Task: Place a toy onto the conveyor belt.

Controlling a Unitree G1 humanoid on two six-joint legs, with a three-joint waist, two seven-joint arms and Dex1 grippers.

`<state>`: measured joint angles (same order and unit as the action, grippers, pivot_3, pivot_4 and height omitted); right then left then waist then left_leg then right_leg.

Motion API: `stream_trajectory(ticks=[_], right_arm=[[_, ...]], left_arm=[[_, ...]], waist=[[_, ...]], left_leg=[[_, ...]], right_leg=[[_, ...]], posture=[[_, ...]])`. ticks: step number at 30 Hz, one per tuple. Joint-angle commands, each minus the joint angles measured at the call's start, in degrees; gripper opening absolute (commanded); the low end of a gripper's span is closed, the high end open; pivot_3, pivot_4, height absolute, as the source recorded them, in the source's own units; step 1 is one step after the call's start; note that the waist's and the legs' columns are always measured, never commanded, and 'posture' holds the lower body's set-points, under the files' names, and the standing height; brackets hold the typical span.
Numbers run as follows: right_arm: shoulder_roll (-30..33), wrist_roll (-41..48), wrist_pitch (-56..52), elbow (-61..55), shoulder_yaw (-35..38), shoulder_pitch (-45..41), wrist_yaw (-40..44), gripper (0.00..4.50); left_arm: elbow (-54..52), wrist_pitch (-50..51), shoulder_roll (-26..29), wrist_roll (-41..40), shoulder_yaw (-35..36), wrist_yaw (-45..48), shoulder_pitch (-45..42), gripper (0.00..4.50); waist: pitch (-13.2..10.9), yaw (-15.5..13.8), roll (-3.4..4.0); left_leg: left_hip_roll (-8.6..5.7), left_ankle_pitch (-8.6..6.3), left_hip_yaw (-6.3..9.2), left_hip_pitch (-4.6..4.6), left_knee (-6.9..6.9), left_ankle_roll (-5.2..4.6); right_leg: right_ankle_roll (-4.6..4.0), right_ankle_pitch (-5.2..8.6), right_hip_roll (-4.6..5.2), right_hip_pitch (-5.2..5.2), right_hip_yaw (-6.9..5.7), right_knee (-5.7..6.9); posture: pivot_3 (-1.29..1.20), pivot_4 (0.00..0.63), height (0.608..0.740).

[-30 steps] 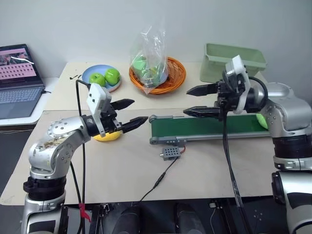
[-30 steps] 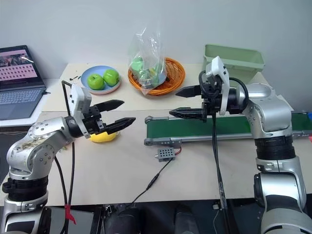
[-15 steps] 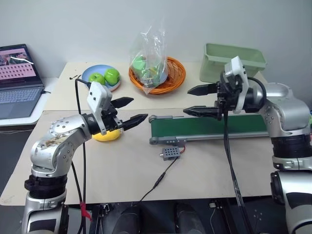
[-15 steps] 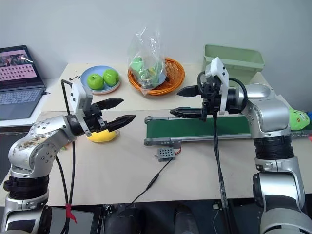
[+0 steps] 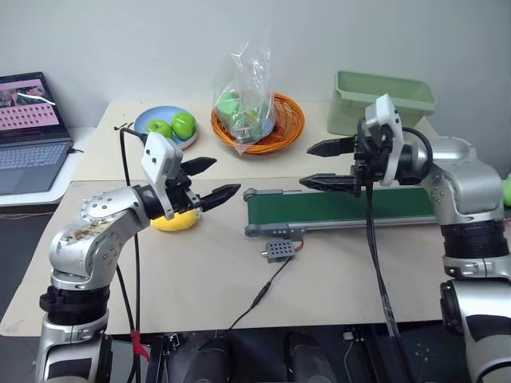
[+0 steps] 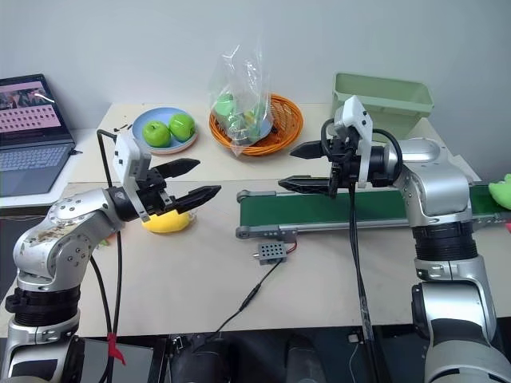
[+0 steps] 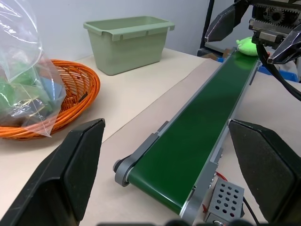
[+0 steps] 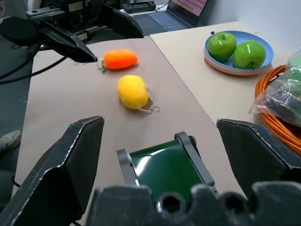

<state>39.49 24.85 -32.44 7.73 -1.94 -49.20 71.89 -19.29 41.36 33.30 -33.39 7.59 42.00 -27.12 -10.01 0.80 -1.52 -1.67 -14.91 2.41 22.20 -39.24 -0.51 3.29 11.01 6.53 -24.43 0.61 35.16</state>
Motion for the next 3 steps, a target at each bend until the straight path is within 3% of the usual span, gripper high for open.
stream_trajectory(ticks=[1,3], right_arm=[[0.1,0.0,1.7,-0.6,0.9,-1.1,-0.4,4.50],[0.1,-0.2,1.8,-0.4,0.9,-1.1,-0.5,4.50]], left_arm=[[-1.1,-1.6,0.7,-0.2,0.5,0.0,-0.7,4.46],[-0.7,-1.7,1.0,0.6,0.0,-0.1,-0.8,4.46]], waist=[[0.0,0.0,0.00],[0.0,0.0,0.00]], left_leg=[[0.00,0.00,0.00,0.00,0.00,0.00],[0.00,0.00,0.00,0.00,0.00,0.00]], right_leg=[[0.00,0.00,0.00,0.00,0.00,0.00],[0.00,0.00,0.00,0.00,0.00,0.00]], posture=[[0.00,0.150,0.740],[0.00,0.150,0.740]])
